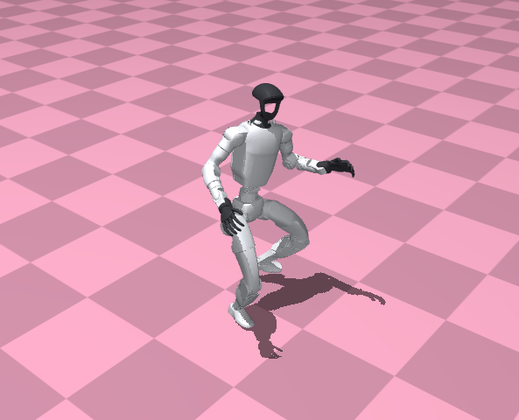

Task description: Sport exercise

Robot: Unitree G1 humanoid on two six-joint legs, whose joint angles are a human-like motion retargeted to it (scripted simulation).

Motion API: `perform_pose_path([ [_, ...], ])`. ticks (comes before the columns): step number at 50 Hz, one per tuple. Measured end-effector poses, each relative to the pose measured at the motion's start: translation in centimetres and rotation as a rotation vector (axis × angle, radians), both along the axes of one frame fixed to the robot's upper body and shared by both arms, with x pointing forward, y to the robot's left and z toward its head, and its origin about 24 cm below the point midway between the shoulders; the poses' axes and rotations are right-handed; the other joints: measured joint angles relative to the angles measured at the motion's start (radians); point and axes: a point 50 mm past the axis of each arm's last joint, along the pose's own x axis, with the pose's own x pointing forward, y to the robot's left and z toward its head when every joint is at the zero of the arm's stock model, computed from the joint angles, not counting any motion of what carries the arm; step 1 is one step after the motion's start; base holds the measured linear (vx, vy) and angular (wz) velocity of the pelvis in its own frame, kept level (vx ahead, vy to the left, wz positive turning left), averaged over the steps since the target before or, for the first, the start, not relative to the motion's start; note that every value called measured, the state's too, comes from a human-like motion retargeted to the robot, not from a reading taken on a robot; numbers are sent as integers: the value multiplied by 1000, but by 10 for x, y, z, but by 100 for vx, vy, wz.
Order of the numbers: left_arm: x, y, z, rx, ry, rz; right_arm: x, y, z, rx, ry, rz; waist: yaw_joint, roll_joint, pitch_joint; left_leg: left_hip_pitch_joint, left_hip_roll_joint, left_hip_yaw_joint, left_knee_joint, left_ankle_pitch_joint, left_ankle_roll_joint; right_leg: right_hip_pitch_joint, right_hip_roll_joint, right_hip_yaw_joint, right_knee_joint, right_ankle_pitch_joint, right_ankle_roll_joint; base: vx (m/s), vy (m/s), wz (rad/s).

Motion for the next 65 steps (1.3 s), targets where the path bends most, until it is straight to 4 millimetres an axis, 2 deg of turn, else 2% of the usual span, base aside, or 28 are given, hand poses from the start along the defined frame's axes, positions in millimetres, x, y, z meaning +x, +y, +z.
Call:
perform_pose_path([
  [3,-4,7,-8,-1,38,45,7,-5,13,-81,-48,-14,60,16,50,-30,29,-108,149,27,49,57,76,61,60,-66,-56,30,-26,-87],
  [5,-4,8,-15,1,72,56,13,-8,21,-138,-77,-20,101,24,82,-65,1,-170,211,21,73,93,113,101,85,-95,-78,31,-17,-77],
  [7,-3,7,-23,-3,106,56,16,-9,26,-175,-98,-19,137,25,100,-107,-71,-197,230,-2,93,120,124,137,95,-107,-79,32,-6,-59],
  [10,-2,5,-33,-12,147,45,20,-7,32,-199,-126,-12,180,9,111,-187,-225,-202,188,-22,102,146,104,187,94,-100,-52,35,3,-34],
  [15,-6,7,-47,-32,182,50,22,-1,35,-169,-156,10,238,-29,105,-323,-489,-196,-25,36,47,170,48,288,81,-41,26,36,10,-28],
  [21,-13,8,-69,-80,240,67,21,8,34,-136,-164,39,273,-73,81,-419,-780,-296,-397,264,-91,196,-32,383,69,22,107,36,14,-36],
  [25,-16,6,-87,-121,302,67,23,15,30,-118,-157,50,268,-95,60,-432,-908,-384,-562,380,-138,207,-74,443,69,28,142,37,18,-35],
  [28,-17,1,-100,-126,361,52,24,23,23,-90,-139,58,252,-98,46,-434,-949,-402,-566,374,-122,218,-81,500,83,22,166,38,20,-33],
  [32,-12,-9,-116,-99,440,12,25,36,9,-43,-93,71,213,-96,30,-431,-967,-379,-536,279,-60,231,-77,577,101,56,210,37,19,-20],
  [36,-4,-21,-125,-31,502,-43,24,52,-7,17,-30,91,168,-90,9,-428,-964,-352,-528,201,-13,216,-68,627,118,164,272,31,15,-18],
  [40,7,-28,-125,61,525,-89,21,67,-22,77,38,117,122,-87,-19,-431,-950,-329,-539,153,13,172,-53,657,141,294,349,24,10,-20],
  [43,16,-30,-119,135,517,-106,19,76,-31,122,82,140,96,-85,-37,-435,-922,-310,-539,118,22,122,-58,641,165,374,385,19,6,-40],
  [47,28,-27,-108,214,495,-109,16,86,-39,195,129,169,77,-80,-60,-438,-865,-278,-529,69,28,41,-96,573,195,402,370,16,3,-67],
  [52,40,-20,-99,265,484,-88,17,97,-46,307,173,208,73,-71,-85,-419,-773,-227,-519,12,27,-47,-147,457,209,366,323,15,-1,-96],
  [55,42,-13,-101,273,512,-71,18,101,-49,369,194,244,74,-62,-99,-388,-713,-185,-525,-18,25,-88,-175,379,210,338,299,16,-2,-121],
  [60,29,3,-123,260,650,-32,19,99,-48,422,228,334,68,-40,-131,-296,-620,-81,-569,-55,14,-145,-227,241,190,299,278,17,-2,-145],
  [65,-7,23,-159,219,854,27,15,89,-45,415,259,402,39,-13,-169,-168,-553,64,-637,-73,3,-196,-298,116,113,287,272,17,1,-168],
])
